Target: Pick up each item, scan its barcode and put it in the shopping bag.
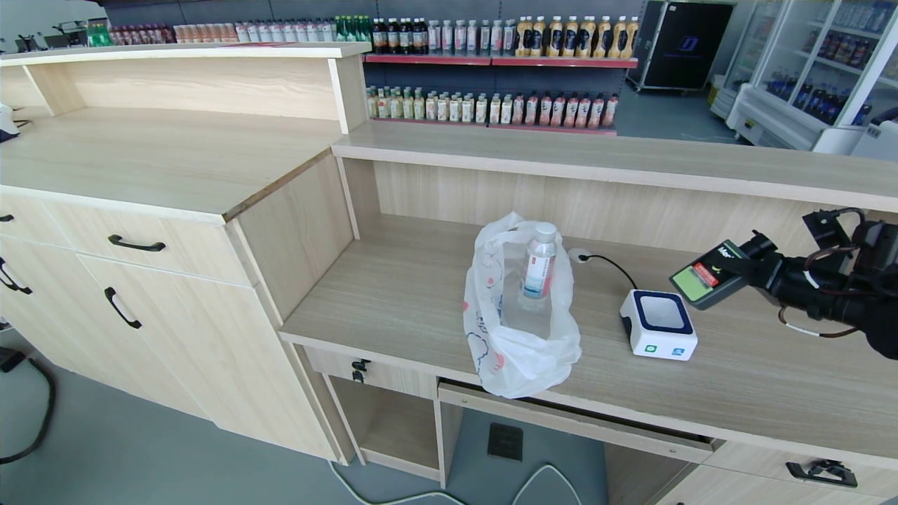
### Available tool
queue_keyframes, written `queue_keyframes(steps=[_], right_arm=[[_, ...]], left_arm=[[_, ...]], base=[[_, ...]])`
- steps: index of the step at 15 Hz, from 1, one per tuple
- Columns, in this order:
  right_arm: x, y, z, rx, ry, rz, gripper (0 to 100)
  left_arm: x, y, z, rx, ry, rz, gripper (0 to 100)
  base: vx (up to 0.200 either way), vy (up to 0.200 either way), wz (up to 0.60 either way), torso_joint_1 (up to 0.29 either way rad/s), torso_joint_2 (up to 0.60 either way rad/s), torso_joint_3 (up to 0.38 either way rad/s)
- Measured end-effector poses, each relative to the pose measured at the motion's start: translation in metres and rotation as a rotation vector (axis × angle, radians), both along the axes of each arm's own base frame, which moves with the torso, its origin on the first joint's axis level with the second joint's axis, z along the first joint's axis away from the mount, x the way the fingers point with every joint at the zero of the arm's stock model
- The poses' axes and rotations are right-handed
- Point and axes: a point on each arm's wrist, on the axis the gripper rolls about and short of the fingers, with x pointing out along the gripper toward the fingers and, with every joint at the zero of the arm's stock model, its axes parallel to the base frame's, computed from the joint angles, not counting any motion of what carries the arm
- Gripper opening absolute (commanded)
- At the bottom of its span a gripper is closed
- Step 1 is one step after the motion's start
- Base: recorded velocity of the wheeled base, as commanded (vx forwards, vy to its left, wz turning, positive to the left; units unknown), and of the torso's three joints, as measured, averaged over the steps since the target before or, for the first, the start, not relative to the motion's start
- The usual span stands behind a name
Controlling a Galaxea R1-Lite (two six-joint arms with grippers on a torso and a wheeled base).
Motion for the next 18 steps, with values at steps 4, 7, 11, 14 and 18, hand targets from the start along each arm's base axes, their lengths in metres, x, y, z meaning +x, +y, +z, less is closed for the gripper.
queue_keyframes(steps=[4, 7, 11, 14, 18], right_arm=[[0.007, 0.003, -0.006, 0.001, 0.007, 0.011, 0], [0.009, 0.005, -0.007, 0.001, 0.007, 0.018, 0], [0.011, 0.006, -0.009, 0.001, 0.010, 0.021, 0], [0.012, 0.009, -0.010, 0.002, 0.013, 0.030, 0], [0.007, 0.011, 0.002, -0.046, -0.031, 0.031, 0]], left_arm=[[0.000, 0.000, 0.000, 0.000, 0.000, 0.000, 100], [0.000, 0.000, 0.000, 0.000, 0.000, -0.001, 100], [0.000, 0.000, 0.000, 0.000, 0.000, 0.000, 100], [0.000, 0.000, 0.000, 0.000, 0.000, 0.000, 100], [0.000, 0.000, 0.000, 0.000, 0.000, -0.001, 100]], base=[[0.000, 0.000, 0.00, 0.000, 0.00, 0.000], [0.000, 0.000, 0.00, 0.000, 0.00, 0.000], [0.000, 0.000, 0.00, 0.000, 0.00, 0.000], [0.000, 0.000, 0.00, 0.000, 0.00, 0.000], [0.000, 0.000, 0.00, 0.000, 0.00, 0.000]])
